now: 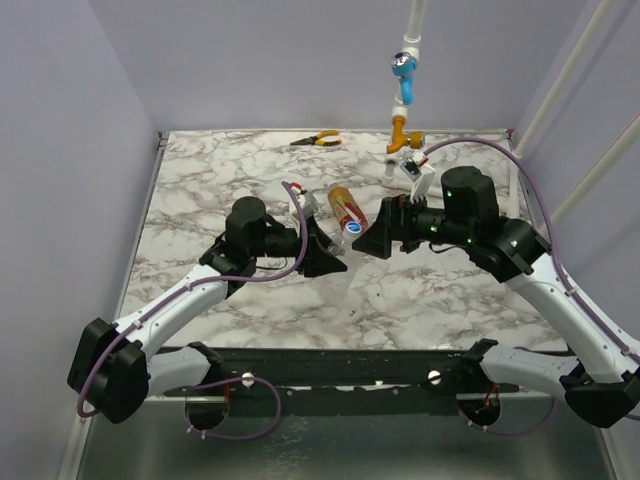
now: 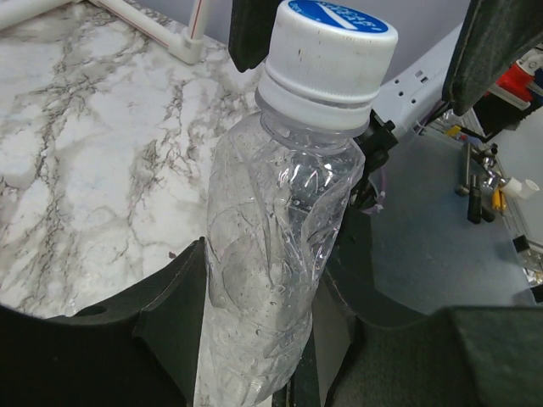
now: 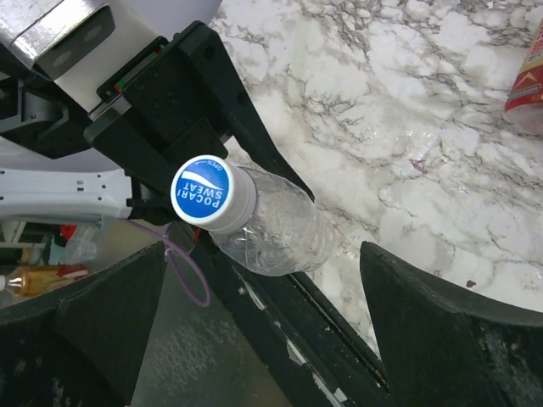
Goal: Screw on the bottle caps
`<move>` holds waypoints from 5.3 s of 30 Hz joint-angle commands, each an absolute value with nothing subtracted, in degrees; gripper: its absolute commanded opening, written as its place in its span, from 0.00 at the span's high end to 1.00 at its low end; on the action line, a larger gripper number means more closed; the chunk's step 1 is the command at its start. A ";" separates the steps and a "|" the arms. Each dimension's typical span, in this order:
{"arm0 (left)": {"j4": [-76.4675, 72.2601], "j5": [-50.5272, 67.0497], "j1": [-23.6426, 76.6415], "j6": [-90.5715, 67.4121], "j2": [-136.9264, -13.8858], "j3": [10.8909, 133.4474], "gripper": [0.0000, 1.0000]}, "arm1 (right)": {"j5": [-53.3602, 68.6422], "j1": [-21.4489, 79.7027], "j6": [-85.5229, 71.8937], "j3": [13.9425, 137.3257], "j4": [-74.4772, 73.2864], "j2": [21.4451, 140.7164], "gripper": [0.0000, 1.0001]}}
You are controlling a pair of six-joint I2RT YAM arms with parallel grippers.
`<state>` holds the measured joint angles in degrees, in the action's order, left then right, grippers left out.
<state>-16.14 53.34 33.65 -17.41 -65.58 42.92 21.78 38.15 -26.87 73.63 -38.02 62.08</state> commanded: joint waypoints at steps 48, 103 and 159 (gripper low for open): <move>-19.16 62.18 33.16 -20.22 -68.54 41.92 0.95 | 19.48 42.63 -22.86 81.39 -42.77 67.92 0.61; -13.91 65.12 32.50 -21.88 -63.87 43.38 0.97 | 24.91 41.54 -20.61 81.21 -41.99 64.31 0.25; -4.64 18.91 32.51 -8.45 -56.79 41.13 0.96 | 2.33 42.24 -35.56 78.96 -32.43 69.77 0.18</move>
